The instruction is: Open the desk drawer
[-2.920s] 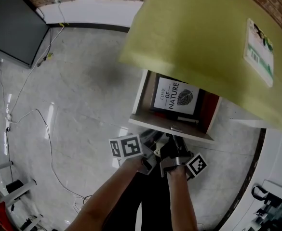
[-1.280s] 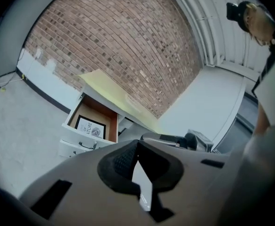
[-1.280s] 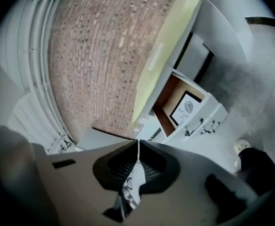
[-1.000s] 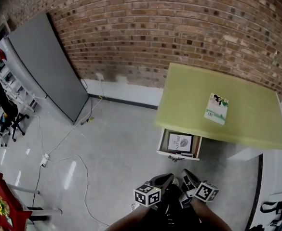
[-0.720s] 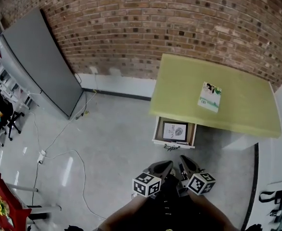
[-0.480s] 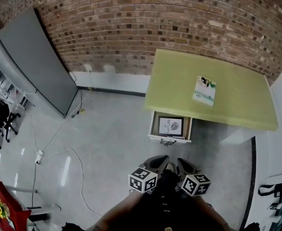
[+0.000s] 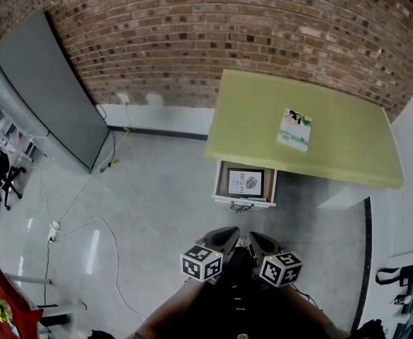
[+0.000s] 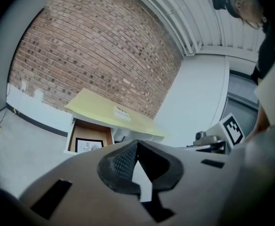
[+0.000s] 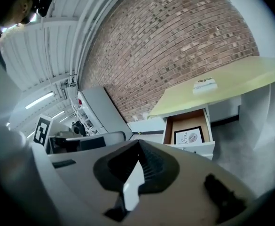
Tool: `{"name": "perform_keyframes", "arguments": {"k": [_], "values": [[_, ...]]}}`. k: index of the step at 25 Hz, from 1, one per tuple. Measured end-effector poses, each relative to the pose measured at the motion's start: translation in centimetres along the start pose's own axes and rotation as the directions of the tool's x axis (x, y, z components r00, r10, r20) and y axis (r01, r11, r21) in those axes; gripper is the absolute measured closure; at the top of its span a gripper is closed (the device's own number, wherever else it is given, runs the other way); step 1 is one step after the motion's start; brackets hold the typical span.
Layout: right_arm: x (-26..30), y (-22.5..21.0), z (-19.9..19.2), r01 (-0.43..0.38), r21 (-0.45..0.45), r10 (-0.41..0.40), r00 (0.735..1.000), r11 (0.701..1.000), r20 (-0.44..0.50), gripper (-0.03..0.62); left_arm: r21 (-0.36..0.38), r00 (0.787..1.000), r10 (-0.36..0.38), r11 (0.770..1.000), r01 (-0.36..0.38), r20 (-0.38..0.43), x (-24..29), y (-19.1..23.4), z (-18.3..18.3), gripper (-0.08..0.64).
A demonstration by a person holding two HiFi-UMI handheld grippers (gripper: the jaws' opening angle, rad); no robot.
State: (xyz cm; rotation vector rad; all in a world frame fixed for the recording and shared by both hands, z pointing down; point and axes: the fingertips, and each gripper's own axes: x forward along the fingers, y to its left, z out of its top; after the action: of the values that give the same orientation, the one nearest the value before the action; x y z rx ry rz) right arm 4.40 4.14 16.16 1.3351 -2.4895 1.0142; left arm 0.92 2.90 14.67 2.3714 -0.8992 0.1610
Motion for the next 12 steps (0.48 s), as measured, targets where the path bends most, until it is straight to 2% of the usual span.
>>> {"name": "perform_keyframes", "arguments": {"k": [5,8,12], "values": [[0.8,1.8,0.3,-0.091,-0.073,0.092,0.996,0.993,0.002,0.580,-0.001,1.000,0.020,1.000,-0.020,0.001,-0.5,0.6,-0.5,0.551],[1.3,2.4,0.1,-0.110,-0.085,0.109,0.994,0.990,-0.018,0.580,-0.041,0.999,0.044,0.998,-0.044,0.009,-1.2,1.4,-0.9,0.551],[1.9,2.8,-0.2,-0.121,-0.074,0.119,0.992,0.990,-0.041,0.580,-0.055,0.997,0.070,0.996,-0.069,0.021,-2.1,2.3,-0.7,0.551]]}}
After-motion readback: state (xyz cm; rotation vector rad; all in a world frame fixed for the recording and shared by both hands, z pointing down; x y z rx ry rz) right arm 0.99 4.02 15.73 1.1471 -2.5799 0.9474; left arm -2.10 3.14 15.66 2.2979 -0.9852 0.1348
